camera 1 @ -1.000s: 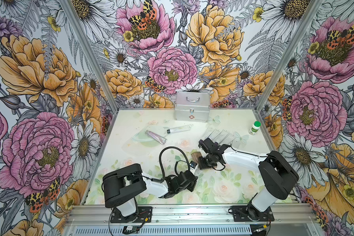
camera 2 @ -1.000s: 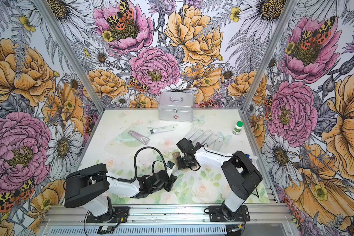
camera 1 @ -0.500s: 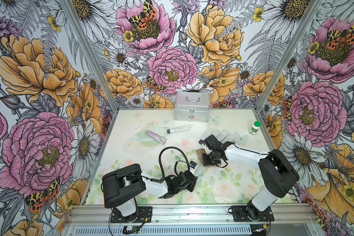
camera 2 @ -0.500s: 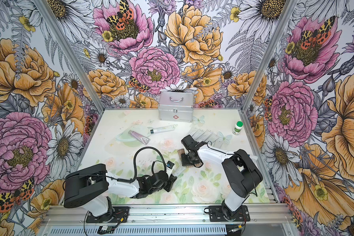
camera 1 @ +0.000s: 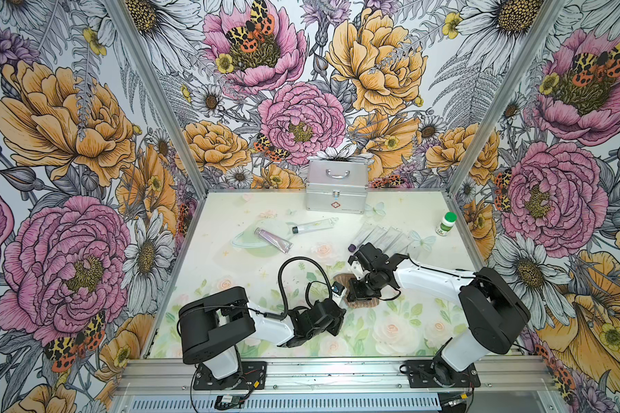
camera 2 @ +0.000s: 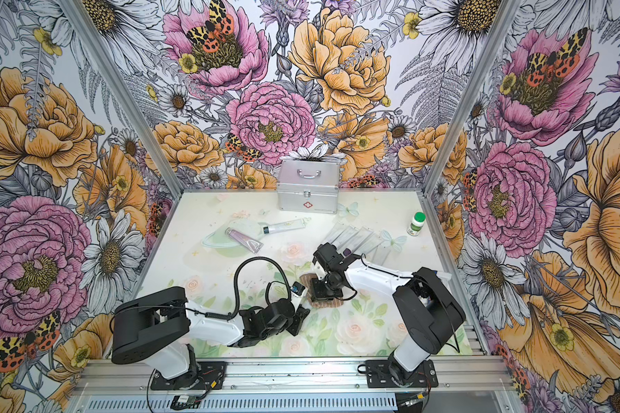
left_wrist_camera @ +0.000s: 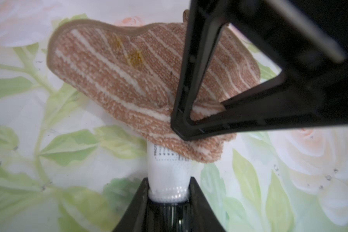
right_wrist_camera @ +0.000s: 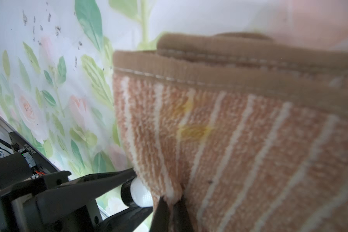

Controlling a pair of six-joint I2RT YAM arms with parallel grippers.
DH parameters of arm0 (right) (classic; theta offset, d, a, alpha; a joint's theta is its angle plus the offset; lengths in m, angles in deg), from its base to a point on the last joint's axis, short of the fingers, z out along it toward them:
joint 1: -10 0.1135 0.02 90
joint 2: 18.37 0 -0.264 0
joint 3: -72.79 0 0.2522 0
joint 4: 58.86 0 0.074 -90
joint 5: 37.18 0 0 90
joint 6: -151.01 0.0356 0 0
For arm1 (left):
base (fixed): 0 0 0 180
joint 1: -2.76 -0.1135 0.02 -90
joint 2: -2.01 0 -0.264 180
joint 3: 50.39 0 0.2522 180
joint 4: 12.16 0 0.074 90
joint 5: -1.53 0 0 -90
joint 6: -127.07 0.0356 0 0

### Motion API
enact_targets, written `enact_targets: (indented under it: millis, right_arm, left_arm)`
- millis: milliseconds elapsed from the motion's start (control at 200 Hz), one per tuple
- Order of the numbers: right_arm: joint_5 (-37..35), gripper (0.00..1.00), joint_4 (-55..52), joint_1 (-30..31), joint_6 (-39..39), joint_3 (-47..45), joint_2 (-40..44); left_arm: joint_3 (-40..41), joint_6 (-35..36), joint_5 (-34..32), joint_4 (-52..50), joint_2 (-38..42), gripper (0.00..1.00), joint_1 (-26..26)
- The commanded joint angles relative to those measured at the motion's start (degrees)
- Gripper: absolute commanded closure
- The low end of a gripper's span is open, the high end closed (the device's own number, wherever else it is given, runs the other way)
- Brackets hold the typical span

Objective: Wipe the surface of the toothpaste tube
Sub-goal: Wipe the dirt from the toothpaste tube.

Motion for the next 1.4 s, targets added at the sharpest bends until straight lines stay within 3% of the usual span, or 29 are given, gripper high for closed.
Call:
enact_targets:
  millis: [0,375,625,801,1046,1396]
  right_arm:
    - [1.5,1.00,-0.4,1.0,0.8,0.8,-2.6]
    - [-16.2,1.00,-4.8,-0.7,-2.7,0.3,-6.8]
    - [-19.3,1.00,-5.2,-5.6,-4.7,1.0,-7.7]
    - [-15.3,1.00,-5.0,-5.8,-4.7,3.9,-7.9]
    - [-7.2,1.00,-4.8,-1.0,-2.9,6.6,-7.1]
    - [-3.6,1.00,-3.5,1.0,-1.1,7.6,-6.9]
  left_arm:
    - [1.6,-0.3,-0.5,-7.5,-1.6,0.74,-0.7]
    - [2.6,-0.6,-0.9,-7.4,-0.9,0.74,-0.7]
    - [3.1,-1.0,-1.1,-7.3,-0.8,0.74,-0.6]
    - [2.8,-0.9,-1.0,-7.3,-1.0,0.74,-0.6]
    - [2.8,-1.0,-1.0,-7.3,-1.2,0.74,-0.6]
    - [2.7,-0.9,-0.9,-7.2,-1.4,0.74,-0.6]
